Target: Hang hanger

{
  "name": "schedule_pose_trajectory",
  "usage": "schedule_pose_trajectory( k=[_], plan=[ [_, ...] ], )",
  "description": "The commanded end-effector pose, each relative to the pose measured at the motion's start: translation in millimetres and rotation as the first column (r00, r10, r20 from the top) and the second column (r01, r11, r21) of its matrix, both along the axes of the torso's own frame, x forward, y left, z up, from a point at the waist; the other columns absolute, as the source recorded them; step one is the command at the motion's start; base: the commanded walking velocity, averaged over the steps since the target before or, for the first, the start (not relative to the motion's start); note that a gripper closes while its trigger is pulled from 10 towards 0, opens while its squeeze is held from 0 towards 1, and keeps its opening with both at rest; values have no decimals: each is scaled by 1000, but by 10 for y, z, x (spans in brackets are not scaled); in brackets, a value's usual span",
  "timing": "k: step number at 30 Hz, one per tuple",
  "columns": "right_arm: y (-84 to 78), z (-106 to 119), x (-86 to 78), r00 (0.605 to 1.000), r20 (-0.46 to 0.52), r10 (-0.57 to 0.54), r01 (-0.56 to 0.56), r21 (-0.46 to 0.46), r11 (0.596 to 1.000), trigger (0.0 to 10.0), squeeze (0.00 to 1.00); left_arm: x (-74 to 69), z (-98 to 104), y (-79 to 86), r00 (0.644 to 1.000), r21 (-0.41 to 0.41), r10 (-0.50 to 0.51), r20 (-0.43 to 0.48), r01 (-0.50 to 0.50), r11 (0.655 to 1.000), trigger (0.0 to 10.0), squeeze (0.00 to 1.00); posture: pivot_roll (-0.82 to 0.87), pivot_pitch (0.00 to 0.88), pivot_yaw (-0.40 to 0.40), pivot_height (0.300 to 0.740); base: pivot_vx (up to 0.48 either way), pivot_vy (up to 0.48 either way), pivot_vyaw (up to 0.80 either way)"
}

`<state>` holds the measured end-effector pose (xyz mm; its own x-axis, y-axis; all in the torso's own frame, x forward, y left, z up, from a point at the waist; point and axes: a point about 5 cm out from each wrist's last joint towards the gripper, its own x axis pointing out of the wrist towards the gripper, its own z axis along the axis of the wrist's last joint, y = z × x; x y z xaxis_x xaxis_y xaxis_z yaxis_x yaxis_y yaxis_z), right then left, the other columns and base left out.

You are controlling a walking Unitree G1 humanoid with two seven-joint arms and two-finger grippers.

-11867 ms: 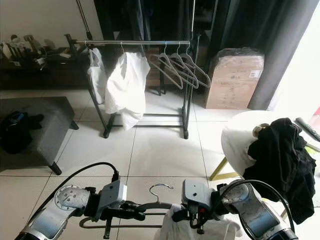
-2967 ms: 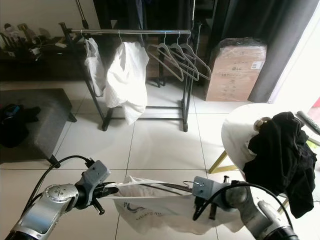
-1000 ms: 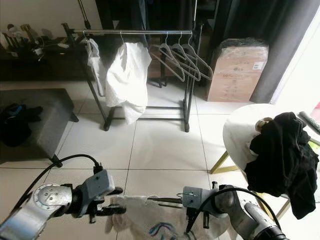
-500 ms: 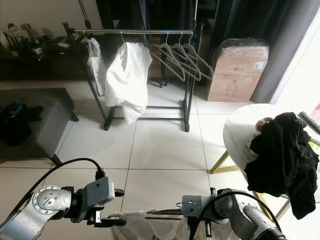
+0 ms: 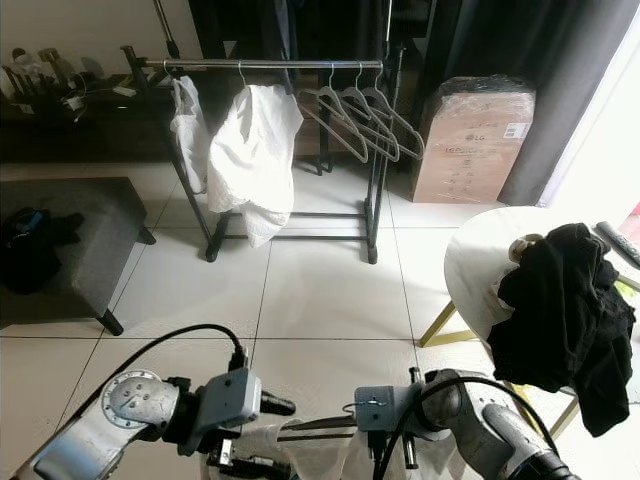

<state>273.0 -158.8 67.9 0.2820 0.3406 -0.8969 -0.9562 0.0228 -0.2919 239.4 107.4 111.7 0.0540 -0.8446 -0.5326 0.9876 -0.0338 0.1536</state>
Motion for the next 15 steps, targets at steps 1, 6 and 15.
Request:
schedule_pose_trajectory(
  k=[1,6,15],
  plan=[
    [66,113,10,1000,17,19,-20,60,998,0,0,-1,-9,-29,1000,21,-25,14,25,999,10000,0,-86,125,3,740,0,0,0],
    [136,250,-4,998,26,57,-60,104,993,0,0,-11,-36,-67,998,36,-59,11,58,998,10000,0,-89,125,2,740,0,0,0],
    [187,368,-61,996,27,86,-89,135,987,0,0,88,-85,-119,998,55,-28,59,25,998,10000,0,-92,126,2,740,0,0,0]
  ],
)
